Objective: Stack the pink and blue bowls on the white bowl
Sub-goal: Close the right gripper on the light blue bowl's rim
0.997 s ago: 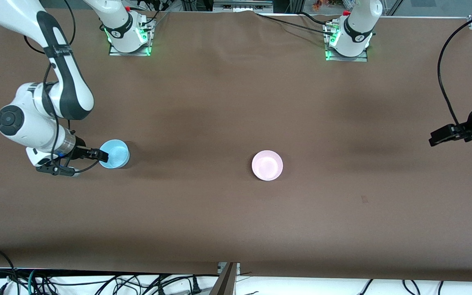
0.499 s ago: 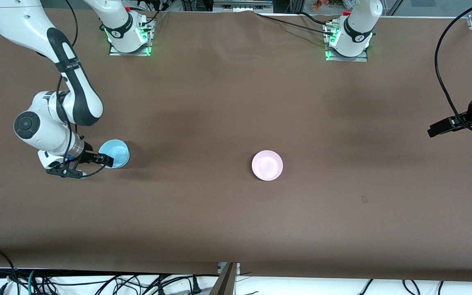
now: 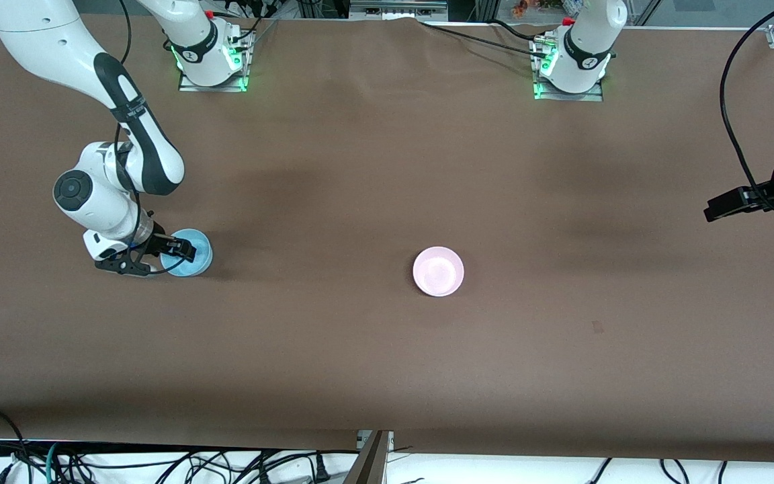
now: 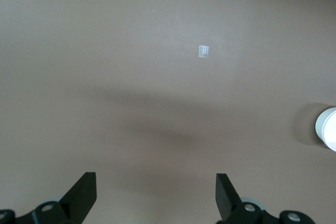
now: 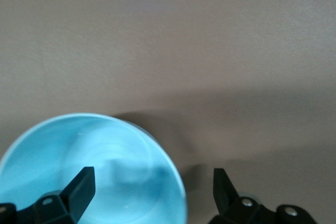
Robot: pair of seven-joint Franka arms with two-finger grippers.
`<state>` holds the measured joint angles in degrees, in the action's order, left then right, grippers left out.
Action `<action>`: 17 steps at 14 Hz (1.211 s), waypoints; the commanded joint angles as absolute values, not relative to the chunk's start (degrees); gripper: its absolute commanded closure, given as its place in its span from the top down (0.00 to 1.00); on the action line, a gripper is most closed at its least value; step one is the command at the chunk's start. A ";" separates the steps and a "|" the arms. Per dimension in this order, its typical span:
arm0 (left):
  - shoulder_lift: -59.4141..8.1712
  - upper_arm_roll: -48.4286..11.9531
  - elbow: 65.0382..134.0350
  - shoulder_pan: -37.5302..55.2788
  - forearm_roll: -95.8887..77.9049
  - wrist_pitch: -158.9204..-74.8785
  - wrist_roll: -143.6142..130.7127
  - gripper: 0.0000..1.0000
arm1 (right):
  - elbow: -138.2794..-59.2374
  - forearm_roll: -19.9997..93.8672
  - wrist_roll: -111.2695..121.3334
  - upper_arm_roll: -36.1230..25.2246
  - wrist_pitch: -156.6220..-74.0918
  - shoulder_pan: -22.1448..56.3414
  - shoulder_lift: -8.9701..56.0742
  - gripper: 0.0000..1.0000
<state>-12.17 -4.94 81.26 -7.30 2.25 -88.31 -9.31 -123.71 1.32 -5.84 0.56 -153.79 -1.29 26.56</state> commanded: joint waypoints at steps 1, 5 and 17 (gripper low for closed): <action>-11.87 -5.27 79.63 -6.86 2.47 -85.52 -7.65 1.00 | -124.80 1.76 -3.43 0.09 -155.65 -1.58 26.02 0.99; -10.20 -2.73 80.59 -5.81 -3.34 -85.25 -7.65 1.00 | -124.80 1.76 -3.51 0.09 -156.62 -1.58 26.02 0.93; -11.69 -2.90 79.89 -6.77 -2.73 -85.17 -2.81 1.00 | -124.72 1.76 -8.96 0.88 -156.53 -1.14 25.23 0.00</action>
